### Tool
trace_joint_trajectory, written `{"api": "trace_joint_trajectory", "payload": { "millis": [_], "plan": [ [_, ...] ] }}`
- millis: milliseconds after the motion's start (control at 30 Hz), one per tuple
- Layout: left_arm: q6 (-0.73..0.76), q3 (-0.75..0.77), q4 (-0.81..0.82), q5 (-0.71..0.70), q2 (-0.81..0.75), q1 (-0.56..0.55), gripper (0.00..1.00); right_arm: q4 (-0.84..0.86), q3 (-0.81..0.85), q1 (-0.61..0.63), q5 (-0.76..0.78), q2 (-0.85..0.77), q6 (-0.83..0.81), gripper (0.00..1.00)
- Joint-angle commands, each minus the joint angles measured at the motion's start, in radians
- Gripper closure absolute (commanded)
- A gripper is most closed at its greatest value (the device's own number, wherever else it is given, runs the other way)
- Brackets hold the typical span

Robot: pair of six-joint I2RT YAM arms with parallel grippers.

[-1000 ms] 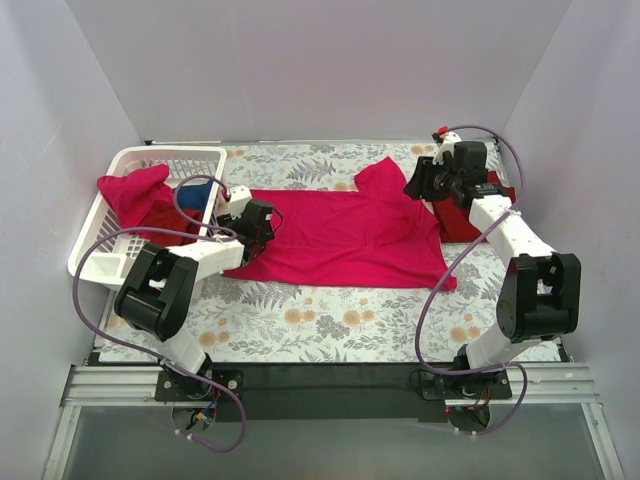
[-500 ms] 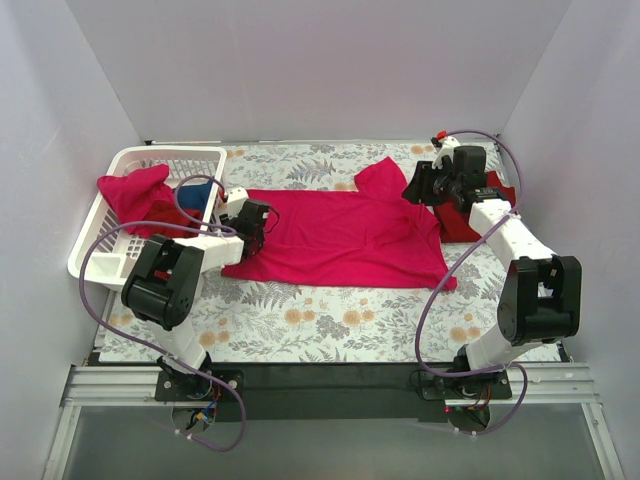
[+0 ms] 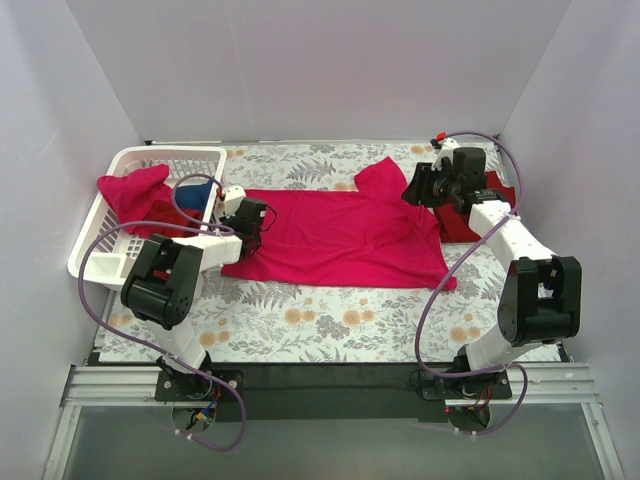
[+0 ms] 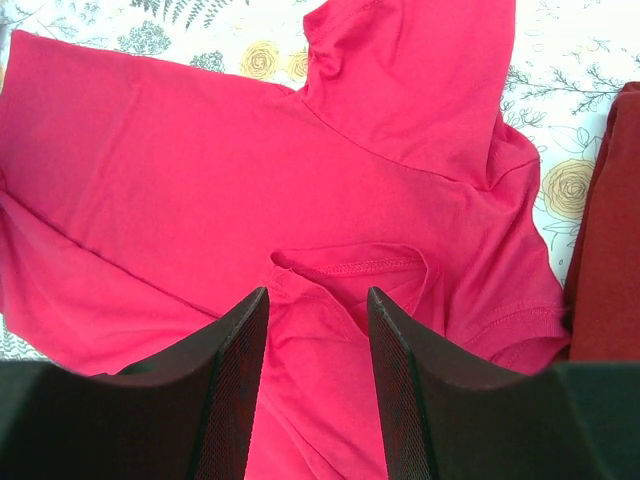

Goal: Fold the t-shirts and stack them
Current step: Fold the tshirt

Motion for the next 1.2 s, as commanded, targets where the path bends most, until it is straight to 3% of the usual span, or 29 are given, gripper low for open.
{"api": "trace_joint_trajectory", "payload": {
  "millis": [0, 733, 767, 800, 933, 1033, 1167],
  "plan": [
    [0.013, 0.026, 0.016, -0.038, -0.015, 0.016, 0.98, 0.044, -0.008, -0.006, -0.018, -0.038, 0.000, 0.60],
    [0.019, -0.002, -0.007, -0.080, -0.078, 0.025, 0.99, 0.042, -0.024, -0.005, -0.002, 0.008, -0.006, 0.60],
    [0.019, -0.001, -0.008, -0.077, -0.075, 0.027, 0.94, 0.042, -0.029, -0.006, 0.007, 0.011, -0.006, 0.60],
    [0.019, 0.002, -0.007, -0.073, -0.073, 0.025, 0.77, 0.042, -0.035, -0.006, 0.013, 0.014, -0.006, 0.60],
    [0.024, 0.038, 0.001, -0.054, -0.073, 0.022, 0.38, 0.042, -0.049, -0.006, 0.061, 0.058, -0.009, 0.60],
    [0.056, 0.082, 0.028, -0.030, -0.067, -0.014, 0.28, 0.042, -0.034, -0.005, 0.065, 0.092, -0.009, 0.60],
    [0.113, 0.149, 0.100, -0.017, -0.035, -0.094, 0.25, 0.044, -0.005, 0.000, 0.073, 0.144, -0.006, 0.60]
  ]
}}
